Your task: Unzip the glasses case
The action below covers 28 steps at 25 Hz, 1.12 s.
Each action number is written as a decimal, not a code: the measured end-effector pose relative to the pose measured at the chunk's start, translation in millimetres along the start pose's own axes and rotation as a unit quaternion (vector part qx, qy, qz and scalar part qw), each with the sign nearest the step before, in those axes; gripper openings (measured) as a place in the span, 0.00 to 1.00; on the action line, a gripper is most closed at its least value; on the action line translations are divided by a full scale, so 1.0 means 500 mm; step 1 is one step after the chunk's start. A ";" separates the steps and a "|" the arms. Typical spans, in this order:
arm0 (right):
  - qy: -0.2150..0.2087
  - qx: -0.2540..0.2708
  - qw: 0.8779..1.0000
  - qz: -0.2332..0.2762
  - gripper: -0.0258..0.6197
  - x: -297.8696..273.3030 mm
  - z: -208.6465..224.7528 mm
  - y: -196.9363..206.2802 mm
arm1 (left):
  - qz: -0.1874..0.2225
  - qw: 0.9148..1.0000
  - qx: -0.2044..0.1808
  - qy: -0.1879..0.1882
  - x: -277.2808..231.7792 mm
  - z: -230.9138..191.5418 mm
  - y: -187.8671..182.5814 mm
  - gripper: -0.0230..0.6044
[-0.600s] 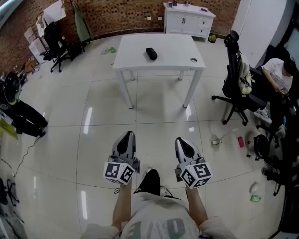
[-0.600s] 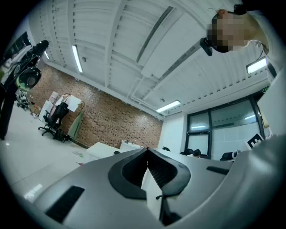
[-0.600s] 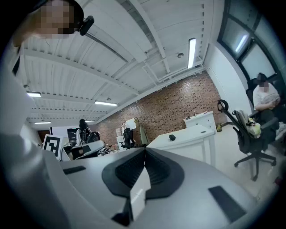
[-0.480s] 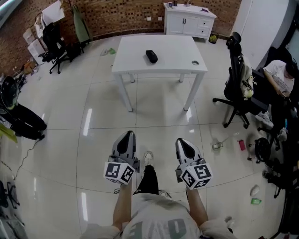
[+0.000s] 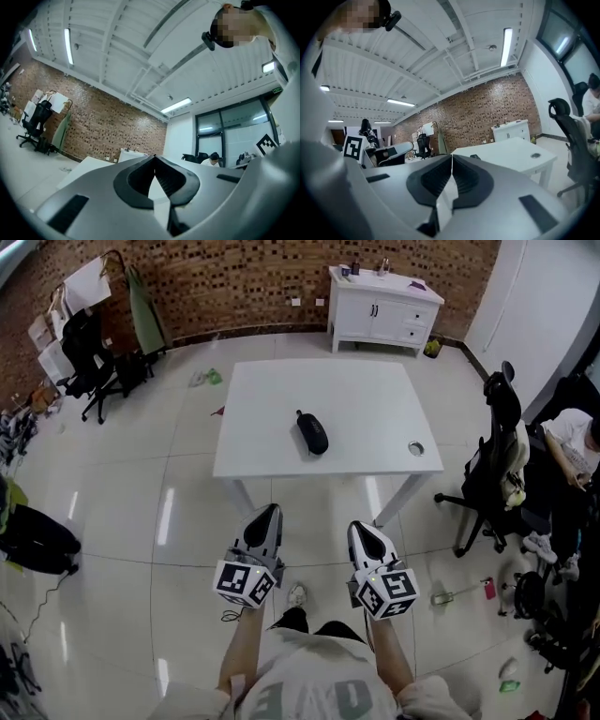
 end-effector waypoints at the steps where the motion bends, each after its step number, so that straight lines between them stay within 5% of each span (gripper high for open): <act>1: 0.003 -0.003 1.000 0.000 0.04 -0.055 0.023 -0.017 | -0.001 1.000 -0.003 0.002 -0.056 -0.032 -0.010 0.04; 5: 0.009 -0.007 1.000 -0.025 0.04 -0.224 0.107 -0.032 | -0.025 1.000 0.005 -0.001 -0.229 -0.126 0.006 0.04; 11: 0.002 -0.027 0.995 -0.098 0.04 -0.421 0.264 0.048 | -0.072 0.997 0.016 -0.005 -0.439 -0.201 0.111 0.05; 18: -0.040 -0.032 0.974 -0.221 0.04 -0.562 0.317 0.163 | -0.130 0.991 -0.013 0.030 -0.659 -0.282 0.179 0.04; 21: -0.055 -0.038 0.959 -0.275 0.04 -0.592 0.311 0.220 | -0.183 0.978 -0.040 0.093 -0.747 -0.280 0.235 0.04; 25: -0.067 -0.041 0.950 -0.303 0.04 -0.634 0.303 0.250 | -0.268 0.944 -0.097 0.165 -0.826 -0.275 0.325 0.04; 28: -0.066 -0.045 0.944 -0.320 0.04 -0.659 0.298 0.267 | -0.315 0.925 -0.099 0.190 -0.846 -0.284 0.368 0.04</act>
Point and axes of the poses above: the fingertips, and each gripper's own axes: x backward along the fingers, z to its right, y out of its underside, the point moved 1 cm from there along x, backward along the fingers, and after that the axes turned 4 degrees about -y, right-handed, at the moved point
